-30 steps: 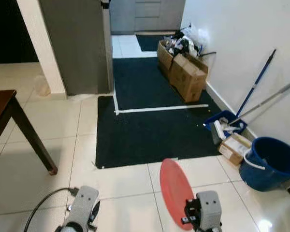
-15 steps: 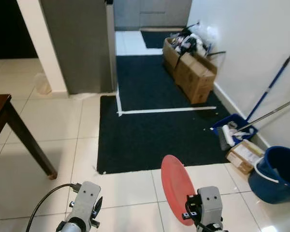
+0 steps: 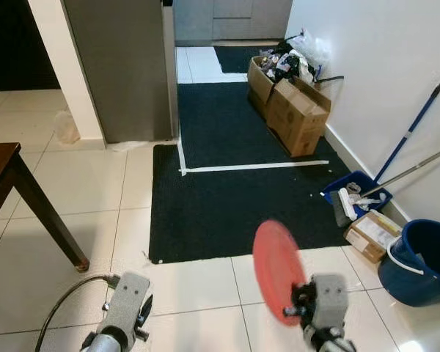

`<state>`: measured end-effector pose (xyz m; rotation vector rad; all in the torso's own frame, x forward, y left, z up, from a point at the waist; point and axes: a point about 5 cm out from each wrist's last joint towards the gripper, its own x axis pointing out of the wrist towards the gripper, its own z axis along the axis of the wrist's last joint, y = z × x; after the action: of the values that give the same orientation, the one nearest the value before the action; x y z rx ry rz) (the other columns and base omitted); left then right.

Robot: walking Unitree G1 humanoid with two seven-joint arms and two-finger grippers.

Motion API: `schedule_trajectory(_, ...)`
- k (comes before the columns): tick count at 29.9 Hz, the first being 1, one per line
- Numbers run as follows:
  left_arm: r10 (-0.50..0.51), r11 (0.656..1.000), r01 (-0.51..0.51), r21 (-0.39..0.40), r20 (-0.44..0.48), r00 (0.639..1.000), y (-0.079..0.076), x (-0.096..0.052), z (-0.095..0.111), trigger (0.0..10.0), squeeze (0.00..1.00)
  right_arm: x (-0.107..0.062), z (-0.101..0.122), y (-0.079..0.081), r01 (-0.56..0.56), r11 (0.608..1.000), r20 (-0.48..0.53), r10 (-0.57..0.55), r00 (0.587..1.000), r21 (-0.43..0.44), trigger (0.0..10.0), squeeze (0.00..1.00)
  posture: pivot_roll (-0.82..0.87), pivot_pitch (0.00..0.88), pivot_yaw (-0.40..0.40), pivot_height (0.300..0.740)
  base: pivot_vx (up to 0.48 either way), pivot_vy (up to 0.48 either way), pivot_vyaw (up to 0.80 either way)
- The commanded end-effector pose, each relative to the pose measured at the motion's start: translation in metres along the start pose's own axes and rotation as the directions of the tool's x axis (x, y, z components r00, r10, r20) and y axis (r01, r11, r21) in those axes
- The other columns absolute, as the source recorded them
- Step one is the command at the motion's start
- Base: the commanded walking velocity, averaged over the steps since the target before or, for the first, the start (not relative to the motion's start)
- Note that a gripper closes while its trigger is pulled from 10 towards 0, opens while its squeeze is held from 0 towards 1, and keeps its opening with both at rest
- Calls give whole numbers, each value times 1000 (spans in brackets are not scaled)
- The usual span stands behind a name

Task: Setting the table

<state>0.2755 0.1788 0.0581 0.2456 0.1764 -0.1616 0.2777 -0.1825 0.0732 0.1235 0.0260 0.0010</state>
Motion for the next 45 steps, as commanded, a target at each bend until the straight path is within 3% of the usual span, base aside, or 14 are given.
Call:
schedule_trajectory(1,44,999,-42,-28,76,996,11,4,24,10000,0,6,25,-5,34,998,89,-38,995,53,10000,0,37,131,75,740,0,0,0)
schedule_trajectory(4,147,987,-127,-99,234,961,34,13,79,10000,0,15,72,-2,8,1000,237,-3,971,-21,10000,0,45,122,79,740,0,0,0)
schedule_trajectory(5,147,987,-127,-99,234,961,34,13,79,10000,0,15,72,-2,8,1000,237,-3,971,-21,10000,0,45,122,79,740,0,0,0)
schedule_trajectory(7,178,981,-146,-129,291,940,43,15,101,10000,0,15,84,1,-12,998,269,30,963,-68,10000,0,41,120,80,740,0,0,0)
schedule_trajectory(12,181,979,-143,-144,300,936,42,15,106,10000,0,13,79,2,-19,994,242,45,969,-110,10000,0,39,119,79,740,0,0,0)
schedule_trajectory(18,168,980,-128,-153,293,941,35,14,108,10000,0,10,78,2,-17,997,226,32,974,-69,10000,0,38,114,78,740,0,0,0)
schedule_trajectory(29,156,981,-116,-158,268,951,32,13,109,10000,0,12,86,-4,15,1000,234,-14,972,1,10000,0,41,111,78,740,0,0,785)
schedule_trajectory(45,142,983,-105,-153,249,958,29,12,107,10000,0,11,85,1,1,1000,221,-4,975,13,10000,0,48,117,87,740,0,0,794)
